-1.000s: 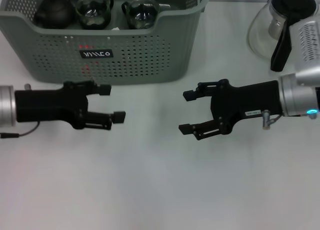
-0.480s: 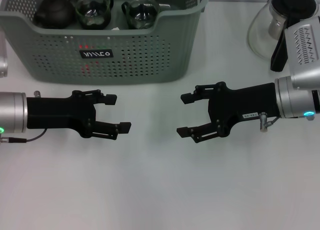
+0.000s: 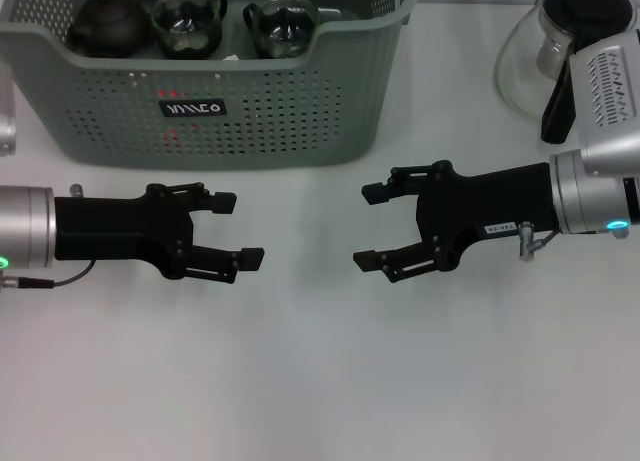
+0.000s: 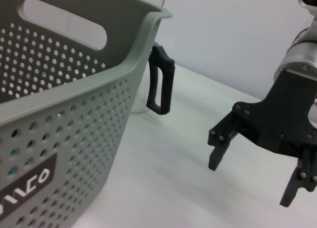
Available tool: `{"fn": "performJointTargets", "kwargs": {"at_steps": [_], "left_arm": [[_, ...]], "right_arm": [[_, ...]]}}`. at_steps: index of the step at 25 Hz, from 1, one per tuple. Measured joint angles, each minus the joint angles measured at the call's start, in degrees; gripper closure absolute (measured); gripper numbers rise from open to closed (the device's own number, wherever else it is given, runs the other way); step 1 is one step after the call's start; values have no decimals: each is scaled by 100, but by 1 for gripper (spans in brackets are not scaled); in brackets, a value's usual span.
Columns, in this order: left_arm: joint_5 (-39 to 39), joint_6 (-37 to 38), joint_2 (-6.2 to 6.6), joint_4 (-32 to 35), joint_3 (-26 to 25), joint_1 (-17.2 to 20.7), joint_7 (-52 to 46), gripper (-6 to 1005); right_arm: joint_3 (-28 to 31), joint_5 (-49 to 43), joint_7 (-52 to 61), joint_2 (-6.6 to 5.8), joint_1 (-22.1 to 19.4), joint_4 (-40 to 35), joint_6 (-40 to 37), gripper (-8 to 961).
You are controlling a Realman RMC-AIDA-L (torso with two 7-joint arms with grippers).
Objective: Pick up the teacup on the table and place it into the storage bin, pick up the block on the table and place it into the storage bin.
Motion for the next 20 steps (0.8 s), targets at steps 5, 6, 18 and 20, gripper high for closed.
{"fn": "performJointTargets", "kwargs": {"at_steps": [5,6,18,20], "left_arm": [[0,-9,-1,-1,145,-31,-1,49],[0,-16,-3,-11,152,-39,-1,49],[0,-28,0,-52,158,-79,-1,49],[0,-29,0,-53,158,-79,-1,49]], "right_arm": [[2,1,0,0,-8,-7,3,75],[2,0,0,0,-9,-7,3,75],[-6,0,0,0,-8,7,66,75],[-21,0,0,0,-4,13,70,75]]}}
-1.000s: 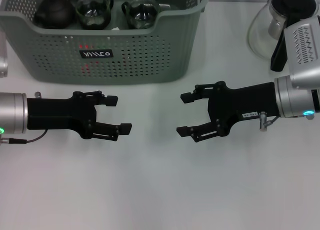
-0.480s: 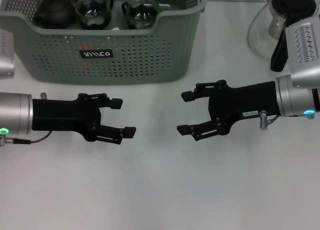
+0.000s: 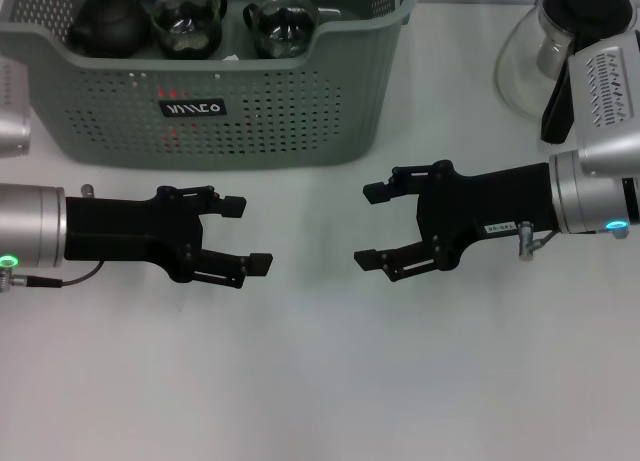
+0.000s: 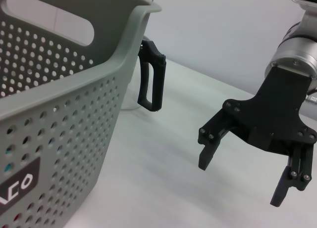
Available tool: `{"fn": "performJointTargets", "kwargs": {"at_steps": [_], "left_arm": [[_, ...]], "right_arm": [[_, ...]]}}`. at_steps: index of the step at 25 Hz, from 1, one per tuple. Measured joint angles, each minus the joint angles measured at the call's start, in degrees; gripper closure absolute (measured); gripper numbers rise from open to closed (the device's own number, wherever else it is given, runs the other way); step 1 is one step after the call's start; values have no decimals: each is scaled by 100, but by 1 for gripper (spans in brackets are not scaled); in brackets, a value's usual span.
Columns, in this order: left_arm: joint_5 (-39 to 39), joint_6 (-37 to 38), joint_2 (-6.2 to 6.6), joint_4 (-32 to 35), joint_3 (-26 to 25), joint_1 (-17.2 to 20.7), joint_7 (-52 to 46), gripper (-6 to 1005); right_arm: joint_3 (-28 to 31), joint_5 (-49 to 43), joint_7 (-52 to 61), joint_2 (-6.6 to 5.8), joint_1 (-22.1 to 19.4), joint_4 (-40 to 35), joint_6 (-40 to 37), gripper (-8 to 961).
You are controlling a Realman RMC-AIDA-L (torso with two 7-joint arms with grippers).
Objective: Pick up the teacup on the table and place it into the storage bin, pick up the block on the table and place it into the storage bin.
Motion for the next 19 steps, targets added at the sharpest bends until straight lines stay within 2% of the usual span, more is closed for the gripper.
{"fn": "performJointTargets", "kwargs": {"at_steps": [19], "left_arm": [[0,-18,-9,-8,132,-17,-18,49]], "right_arm": [[-13,0,0,0,-11,7,12,75]]}}
